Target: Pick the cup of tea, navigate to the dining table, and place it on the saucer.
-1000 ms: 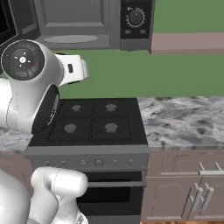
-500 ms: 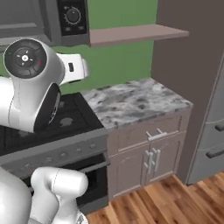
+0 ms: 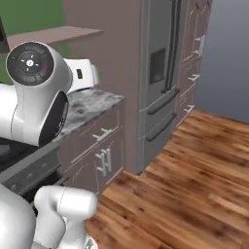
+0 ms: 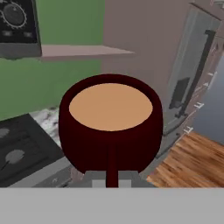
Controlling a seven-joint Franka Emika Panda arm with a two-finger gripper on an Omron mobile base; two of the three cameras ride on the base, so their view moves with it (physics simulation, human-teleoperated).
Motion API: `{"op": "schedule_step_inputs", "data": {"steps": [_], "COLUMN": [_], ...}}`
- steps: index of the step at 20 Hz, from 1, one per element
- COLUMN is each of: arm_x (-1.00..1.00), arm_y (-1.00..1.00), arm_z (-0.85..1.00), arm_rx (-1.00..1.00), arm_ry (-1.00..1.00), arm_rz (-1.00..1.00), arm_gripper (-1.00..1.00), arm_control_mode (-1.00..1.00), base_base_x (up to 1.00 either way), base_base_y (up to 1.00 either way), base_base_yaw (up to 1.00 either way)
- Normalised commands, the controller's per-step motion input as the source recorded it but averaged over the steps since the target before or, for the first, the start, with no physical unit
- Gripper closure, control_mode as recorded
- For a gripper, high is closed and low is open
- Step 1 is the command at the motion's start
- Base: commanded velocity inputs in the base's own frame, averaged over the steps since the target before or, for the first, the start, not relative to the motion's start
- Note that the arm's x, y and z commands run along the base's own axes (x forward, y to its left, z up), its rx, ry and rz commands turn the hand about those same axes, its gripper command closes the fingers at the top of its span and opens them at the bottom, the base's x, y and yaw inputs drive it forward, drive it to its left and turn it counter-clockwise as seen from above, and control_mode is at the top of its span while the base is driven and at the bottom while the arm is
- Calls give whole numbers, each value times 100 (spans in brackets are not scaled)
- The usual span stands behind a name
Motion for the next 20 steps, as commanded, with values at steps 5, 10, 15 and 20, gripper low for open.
{"op": "schedule_step_inputs", "data": {"steps": [5,10,15,20], "arm_x": [0,0,0,0], "arm_y": [0,0,0,0], "arm_z": [0,0,0,0], "arm_rx": [0,0,0,0], "arm_ry": [0,0,0,0], "arm_rz": [0,0,0,0], "arm_gripper": [100,100,100,100], "arm_control_mode": [100,100,100,100], "base_base_x": [-11,-11,-5,0], "base_base_y": [0,0,0,0], "base_base_yaw": [-89,-88,-85,-78]}}
